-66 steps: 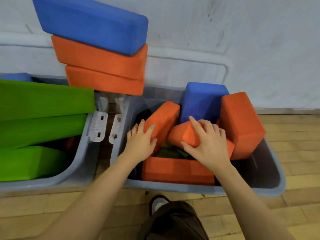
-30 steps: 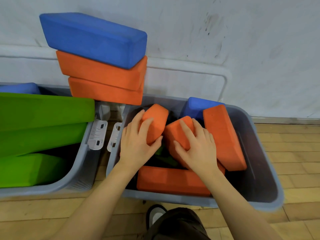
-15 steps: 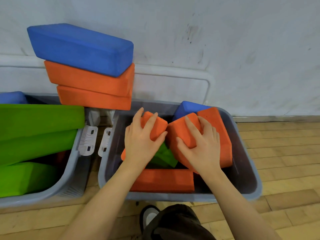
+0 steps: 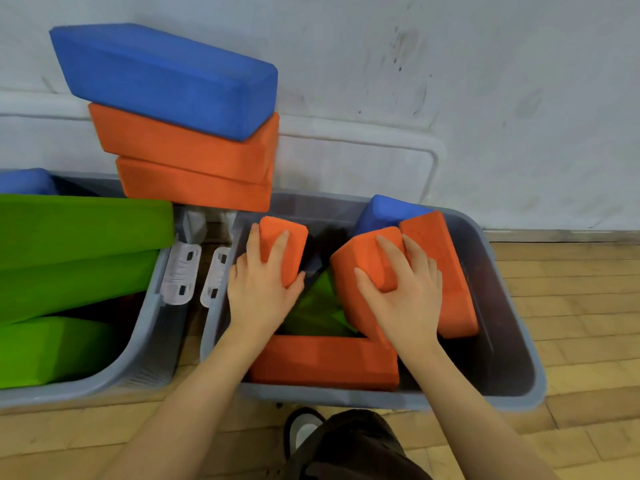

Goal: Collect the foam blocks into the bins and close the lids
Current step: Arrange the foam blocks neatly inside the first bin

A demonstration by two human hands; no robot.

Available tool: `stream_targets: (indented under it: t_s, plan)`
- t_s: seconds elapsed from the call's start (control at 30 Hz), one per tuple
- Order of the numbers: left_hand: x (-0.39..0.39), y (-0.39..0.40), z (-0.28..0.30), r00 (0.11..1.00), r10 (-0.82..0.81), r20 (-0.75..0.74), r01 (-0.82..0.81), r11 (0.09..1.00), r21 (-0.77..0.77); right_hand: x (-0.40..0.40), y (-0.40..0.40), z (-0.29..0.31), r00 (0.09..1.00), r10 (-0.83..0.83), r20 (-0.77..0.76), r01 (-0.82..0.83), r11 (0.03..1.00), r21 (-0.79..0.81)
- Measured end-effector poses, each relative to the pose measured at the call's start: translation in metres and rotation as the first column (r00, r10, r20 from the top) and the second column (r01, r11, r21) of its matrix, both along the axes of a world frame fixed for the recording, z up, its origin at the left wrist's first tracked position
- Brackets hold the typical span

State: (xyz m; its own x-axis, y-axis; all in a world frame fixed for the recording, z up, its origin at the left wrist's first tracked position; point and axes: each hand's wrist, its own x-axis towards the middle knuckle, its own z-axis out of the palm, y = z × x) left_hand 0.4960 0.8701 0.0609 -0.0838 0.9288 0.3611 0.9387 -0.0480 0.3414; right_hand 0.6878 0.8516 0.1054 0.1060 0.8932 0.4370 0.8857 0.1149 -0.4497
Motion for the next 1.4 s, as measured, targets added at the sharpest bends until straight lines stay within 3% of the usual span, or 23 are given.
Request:
stream_targets:
  t_s: [0.07,0.17,0.27,0.37,0.47,0.57,0.67,0.8,0.9,1.03,1.17,1.3,1.4]
  plan:
    - [-0.001,0.011,-0.004,0.997,0.032,-0.065,-0.034,0.999,-0.028,-0.001,0.003,0.002,0.999,-0.002,-0.036,0.003,1.000,0.011]
    - [0.002,0.023,-0.017,0.985,0.034,-0.171,-0.069,0.977,-0.203,-0.003,0.007,0.005,0.999,0.002,-0.047,-0.001,1.000,0.018]
    - [0.002,0.020,-0.044,0.993,-0.074,-0.088,0.038,0.931,-0.363,-0.003,0.006,0.005,0.998,0.015,-0.055,-0.014,1.000,0.017]
    - [-0.004,0.018,-0.058,0.989,-0.137,-0.054,0.106,0.917,-0.385,-0.009,0.009,0.003,0.996,0.062,-0.071,-0.059,0.997,0.039]
    - [-0.005,0.017,-0.040,0.979,-0.091,0.182,0.140,0.951,-0.277,-0.019,0.016,0.002,0.986,0.115,-0.121,-0.111,0.993,0.041]
    - [-0.010,0.008,-0.016,0.891,-0.219,0.398,0.279,0.955,-0.098,-0.023,0.018,0.003,0.983,0.144,-0.111,-0.141,0.989,0.034]
    - [-0.016,0.003,-0.002,0.854,-0.380,0.354,0.437,0.895,-0.093,-0.025,0.017,0.007,0.981,0.160,-0.114,-0.156,0.987,0.043]
    - [-0.020,0.006,0.005,0.823,-0.479,0.306,0.532,0.838,-0.120,-0.024,0.006,0.014,0.968,0.248,-0.035,-0.243,0.963,0.117]
    - [-0.015,0.007,0.020,0.774,-0.553,0.307,0.594,0.802,-0.054,-0.015,-0.005,0.023,0.952,0.307,0.010,-0.304,0.935,0.183]
    - [-0.001,-0.006,0.049,0.685,-0.609,0.400,0.634,0.769,0.084,-0.003,-0.023,0.049,0.940,0.335,-0.059,-0.315,0.923,0.221]
    - [0.002,-0.023,0.078,0.761,-0.519,0.389,0.490,0.853,0.180,0.000,-0.044,0.082,0.930,0.347,-0.124,-0.306,0.915,0.263]
    - [-0.008,-0.055,0.075,0.894,-0.281,0.348,0.285,0.958,0.039,0.000,-0.061,0.094,0.908,0.350,-0.231,-0.285,0.919,0.273]
    - [-0.015,-0.074,0.068,0.863,-0.067,0.500,0.126,0.988,-0.085,-0.009,-0.072,0.094,0.879,0.359,-0.315,-0.308,0.930,0.199]
